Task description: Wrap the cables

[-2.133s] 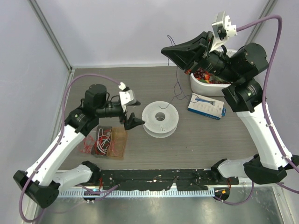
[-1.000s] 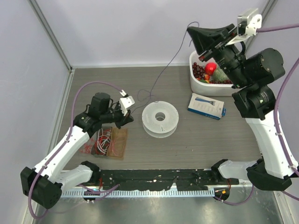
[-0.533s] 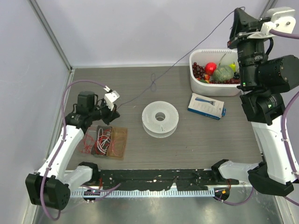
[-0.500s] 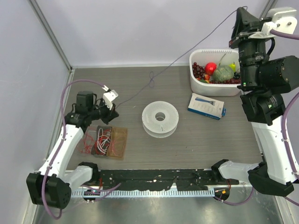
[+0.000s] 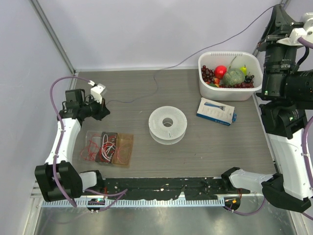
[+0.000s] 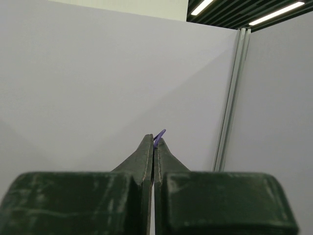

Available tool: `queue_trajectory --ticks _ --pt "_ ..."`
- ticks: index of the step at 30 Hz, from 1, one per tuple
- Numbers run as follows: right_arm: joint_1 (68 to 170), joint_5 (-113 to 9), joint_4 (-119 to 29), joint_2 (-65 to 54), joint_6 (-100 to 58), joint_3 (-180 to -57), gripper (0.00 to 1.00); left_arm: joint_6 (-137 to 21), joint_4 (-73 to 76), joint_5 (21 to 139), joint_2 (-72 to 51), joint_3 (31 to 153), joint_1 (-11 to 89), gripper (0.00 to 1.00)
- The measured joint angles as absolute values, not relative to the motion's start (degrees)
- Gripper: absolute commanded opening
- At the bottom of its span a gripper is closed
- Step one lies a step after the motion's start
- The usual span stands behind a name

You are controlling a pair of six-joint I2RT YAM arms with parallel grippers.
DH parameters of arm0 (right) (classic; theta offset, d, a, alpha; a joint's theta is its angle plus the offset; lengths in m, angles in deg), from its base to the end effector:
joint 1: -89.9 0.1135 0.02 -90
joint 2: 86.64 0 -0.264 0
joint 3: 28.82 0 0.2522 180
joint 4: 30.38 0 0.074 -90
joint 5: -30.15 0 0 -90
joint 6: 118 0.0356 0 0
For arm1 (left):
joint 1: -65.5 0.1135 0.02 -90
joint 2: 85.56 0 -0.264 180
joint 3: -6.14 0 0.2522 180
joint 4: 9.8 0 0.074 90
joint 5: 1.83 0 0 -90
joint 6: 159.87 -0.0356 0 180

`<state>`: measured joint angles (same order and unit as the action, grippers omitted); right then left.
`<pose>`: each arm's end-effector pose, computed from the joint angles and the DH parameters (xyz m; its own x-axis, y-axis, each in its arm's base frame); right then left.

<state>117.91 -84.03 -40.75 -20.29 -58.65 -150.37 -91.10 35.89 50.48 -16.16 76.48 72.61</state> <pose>0.1247 0.0498 0.6375 0.6231 -0.1953 -0.7573 0.1694 0.9790 -0.1131 0.2526 0.0096 0.2928 -0.5306 0.2226 -0.8179 0.5633 0.8136 -0.1440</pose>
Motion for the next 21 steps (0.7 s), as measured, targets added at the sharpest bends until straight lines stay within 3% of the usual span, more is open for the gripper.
queue_trajectory --ticks 14,21 --pt "117.8 -84.4 -38.7 -20.9 -61.2 -149.2 0.01 -90.1 34.7 50.6 -12.8 78.3 76.3 0.0" --pt "117.8 -79.7 -46.2 -26.1 -54.1 -138.1 0.01 -86.0 32.7 49.8 -11.5 85.0 76.6 0.0"
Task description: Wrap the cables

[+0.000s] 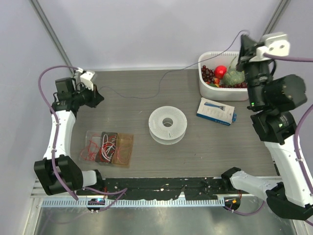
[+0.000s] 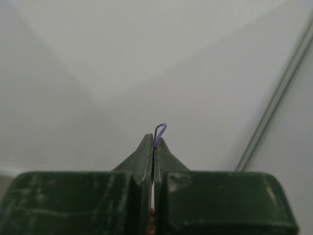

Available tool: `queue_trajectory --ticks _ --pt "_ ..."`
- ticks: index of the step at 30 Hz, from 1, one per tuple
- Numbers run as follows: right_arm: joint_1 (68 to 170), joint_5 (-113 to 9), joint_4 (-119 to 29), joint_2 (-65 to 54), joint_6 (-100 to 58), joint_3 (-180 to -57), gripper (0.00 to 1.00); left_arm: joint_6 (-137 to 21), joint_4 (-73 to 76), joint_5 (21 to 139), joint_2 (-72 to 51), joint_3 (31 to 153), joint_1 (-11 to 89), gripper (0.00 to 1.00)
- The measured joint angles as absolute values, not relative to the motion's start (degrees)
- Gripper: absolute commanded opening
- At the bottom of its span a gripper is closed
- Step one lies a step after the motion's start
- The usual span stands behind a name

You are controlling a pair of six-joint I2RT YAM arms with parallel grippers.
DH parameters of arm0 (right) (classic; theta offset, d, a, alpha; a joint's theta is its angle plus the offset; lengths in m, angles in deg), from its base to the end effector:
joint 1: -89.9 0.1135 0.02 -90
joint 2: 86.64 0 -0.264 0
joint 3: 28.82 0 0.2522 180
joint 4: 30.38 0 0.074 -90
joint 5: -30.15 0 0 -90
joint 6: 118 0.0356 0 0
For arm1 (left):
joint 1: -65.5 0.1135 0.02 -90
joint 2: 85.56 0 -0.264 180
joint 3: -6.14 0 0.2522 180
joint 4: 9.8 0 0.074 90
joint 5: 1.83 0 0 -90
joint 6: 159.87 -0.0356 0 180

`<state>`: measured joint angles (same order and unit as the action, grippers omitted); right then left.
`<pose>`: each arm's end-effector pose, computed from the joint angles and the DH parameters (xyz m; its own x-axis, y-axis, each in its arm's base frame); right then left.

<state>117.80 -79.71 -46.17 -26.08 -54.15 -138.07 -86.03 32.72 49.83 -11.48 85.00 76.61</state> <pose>0.1355 0.0581 0.5912 0.5138 -0.1970 -0.8350 0.0428 0.9780 -0.2044 0.2785 0.0322 0.3260 -0.4850 0.1272 -0.8652 0.4843 0.8629 -0.1446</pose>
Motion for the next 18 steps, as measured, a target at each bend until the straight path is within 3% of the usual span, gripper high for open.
queue_trajectory --ticks 9,18 --pt "117.8 -61.6 -58.0 -34.8 -46.5 -116.2 0.01 -80.3 28.6 47.1 -12.1 93.1 75.8 0.0" --pt "117.8 -44.2 -66.6 -36.4 -36.0 -114.4 0.01 -79.5 26.7 47.0 -15.6 94.1 65.7 0.0"
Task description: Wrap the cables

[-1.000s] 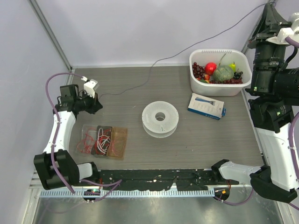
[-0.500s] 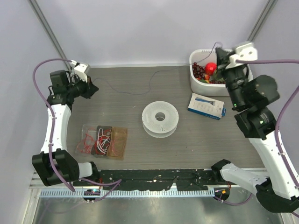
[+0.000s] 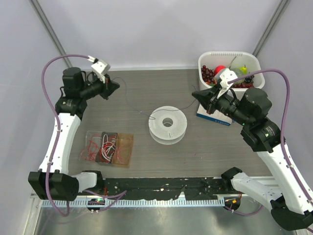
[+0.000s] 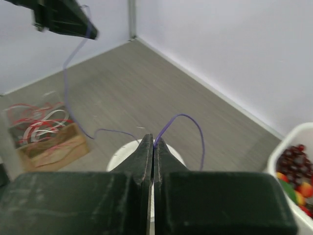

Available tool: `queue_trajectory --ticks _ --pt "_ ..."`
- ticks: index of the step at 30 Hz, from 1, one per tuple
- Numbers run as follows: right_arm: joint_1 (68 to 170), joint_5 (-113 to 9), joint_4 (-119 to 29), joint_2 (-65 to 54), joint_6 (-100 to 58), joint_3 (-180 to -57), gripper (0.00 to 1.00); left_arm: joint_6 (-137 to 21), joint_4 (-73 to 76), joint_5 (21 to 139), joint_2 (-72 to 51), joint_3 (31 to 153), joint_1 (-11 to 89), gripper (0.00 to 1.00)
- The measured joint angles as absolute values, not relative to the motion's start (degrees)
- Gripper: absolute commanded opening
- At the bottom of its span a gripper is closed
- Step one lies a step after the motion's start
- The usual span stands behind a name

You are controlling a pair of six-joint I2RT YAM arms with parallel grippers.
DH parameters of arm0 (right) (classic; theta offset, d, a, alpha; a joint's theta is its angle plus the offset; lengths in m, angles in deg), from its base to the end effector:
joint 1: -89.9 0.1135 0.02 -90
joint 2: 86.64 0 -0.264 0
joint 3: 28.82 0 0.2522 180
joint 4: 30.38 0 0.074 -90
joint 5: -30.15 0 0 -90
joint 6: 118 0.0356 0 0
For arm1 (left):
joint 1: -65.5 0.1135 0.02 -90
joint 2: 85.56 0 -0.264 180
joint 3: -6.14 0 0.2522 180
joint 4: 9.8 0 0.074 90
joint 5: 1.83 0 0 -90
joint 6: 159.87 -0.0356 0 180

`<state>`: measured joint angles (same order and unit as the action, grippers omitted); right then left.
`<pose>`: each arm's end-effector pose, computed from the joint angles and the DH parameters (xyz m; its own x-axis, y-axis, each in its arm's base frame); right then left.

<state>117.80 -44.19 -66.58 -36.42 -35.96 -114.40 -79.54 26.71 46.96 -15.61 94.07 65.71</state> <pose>0.1413 0.0857 0.4607 0.0826 -0.1071 -0.9908 -0.6842 0.7167 -0.1345 0.2650 -0.0225 0.4073 -0.2088 0.1256 -0.9699 0.6664 0.7441 -0.0471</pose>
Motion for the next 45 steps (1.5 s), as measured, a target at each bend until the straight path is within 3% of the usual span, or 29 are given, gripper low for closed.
queue_trajectory --ticks 11,28,30,32,34,38,42,45 --pt "117.8 -36.0 -66.2 -34.3 -32.5 -119.0 0.01 -81.6 26.5 49.0 -15.9 96.4 53.2 0.0" --pt "117.8 -44.9 -65.2 -33.9 -34.0 -120.2 0.01 -85.7 26.9 56.1 -18.6 98.4 45.7 0.0" --pt "117.8 -45.0 -65.2 -33.3 -34.6 -121.6 0.01 -85.4 27.1 58.9 -17.3 99.2 45.7 0.07" --pt "117.8 -45.0 -64.8 -31.4 -35.5 -124.9 0.01 -84.5 27.2 62.4 -14.2 101.4 46.0 0.09" --pt "117.8 -45.0 -64.0 -28.4 -36.2 -130.3 0.01 -81.9 27.4 63.7 -10.4 104.3 47.4 0.02" --pt "117.8 -45.6 -59.1 -17.2 -38.1 -149.9 0.01 -75.1 28.5 60.8 -3.8 110.3 52.6 0.0" --pt "117.8 -47.1 -52.9 -8.2 -39.5 -166.9 0.01 -72.2 28.9 56.7 -3.3 110.6 53.1 0.0" --pt "117.8 -49.0 -46.2 -4.8 -41.4 -172.4 0.01 -73.6 29.0 54.6 -6.1 106.7 50.6 0.0"
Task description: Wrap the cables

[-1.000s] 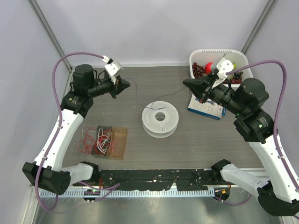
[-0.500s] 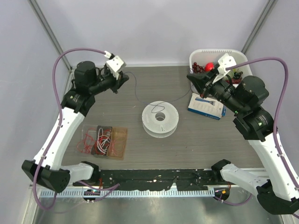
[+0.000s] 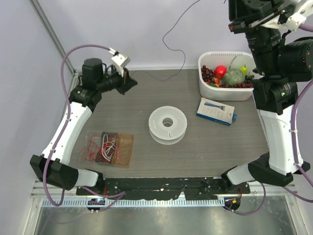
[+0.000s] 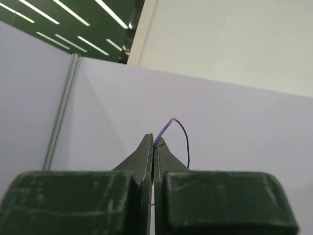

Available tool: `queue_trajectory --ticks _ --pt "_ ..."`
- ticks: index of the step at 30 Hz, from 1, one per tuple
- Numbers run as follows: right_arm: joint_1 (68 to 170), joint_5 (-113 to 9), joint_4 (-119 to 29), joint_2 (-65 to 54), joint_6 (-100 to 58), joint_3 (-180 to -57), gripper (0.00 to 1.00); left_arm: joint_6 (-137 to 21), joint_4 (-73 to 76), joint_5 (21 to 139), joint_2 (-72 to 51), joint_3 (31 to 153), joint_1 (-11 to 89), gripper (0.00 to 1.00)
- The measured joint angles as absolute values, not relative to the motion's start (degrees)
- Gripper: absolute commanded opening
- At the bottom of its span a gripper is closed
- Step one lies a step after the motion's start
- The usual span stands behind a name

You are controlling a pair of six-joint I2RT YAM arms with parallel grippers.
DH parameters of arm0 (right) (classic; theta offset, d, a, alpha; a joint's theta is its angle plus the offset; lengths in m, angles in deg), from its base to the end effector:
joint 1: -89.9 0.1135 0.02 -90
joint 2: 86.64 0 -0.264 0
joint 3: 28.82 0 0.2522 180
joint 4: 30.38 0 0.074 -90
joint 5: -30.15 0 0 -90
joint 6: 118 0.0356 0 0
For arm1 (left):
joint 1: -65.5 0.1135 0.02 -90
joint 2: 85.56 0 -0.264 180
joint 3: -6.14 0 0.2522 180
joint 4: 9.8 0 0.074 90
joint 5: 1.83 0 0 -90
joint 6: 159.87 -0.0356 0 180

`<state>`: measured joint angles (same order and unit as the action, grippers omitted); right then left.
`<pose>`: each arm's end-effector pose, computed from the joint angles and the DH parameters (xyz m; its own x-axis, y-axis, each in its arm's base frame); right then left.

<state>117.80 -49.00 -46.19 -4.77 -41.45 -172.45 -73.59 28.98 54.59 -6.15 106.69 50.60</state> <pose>0.1540 0.0891 0.6753 0.7516 0.1395 -0.6447 -0.4117 0.8628 -0.2933 0.2902 -0.0976 0.4325 -0.2453 0.1212 -0.9618 0.7411 0.6631 -0.1054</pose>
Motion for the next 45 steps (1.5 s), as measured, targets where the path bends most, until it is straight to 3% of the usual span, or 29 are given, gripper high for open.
queue_trajectory --ticks 9,14,23,45 --pt "117.8 -58.3 -33.2 -0.2 -49.7 -173.2 0.01 -94.4 38.0 56.8 -15.1 87.5 49.5 0.0" --pt "117.7 -63.5 -29.8 -0.1 -55.7 -172.6 0.01 -105.6 43.6 59.9 -15.2 78.8 56.0 0.0" --pt "116.6 -67.6 -25.4 -4.1 -64.5 -168.1 0.01 -109.1 44.4 60.2 -8.6 81.4 66.6 0.0" --pt "114.6 -67.3 -27.2 -4.5 -70.3 -169.6 0.01 -101.5 43.2 57.9 0.9 89.4 74.3 0.0"
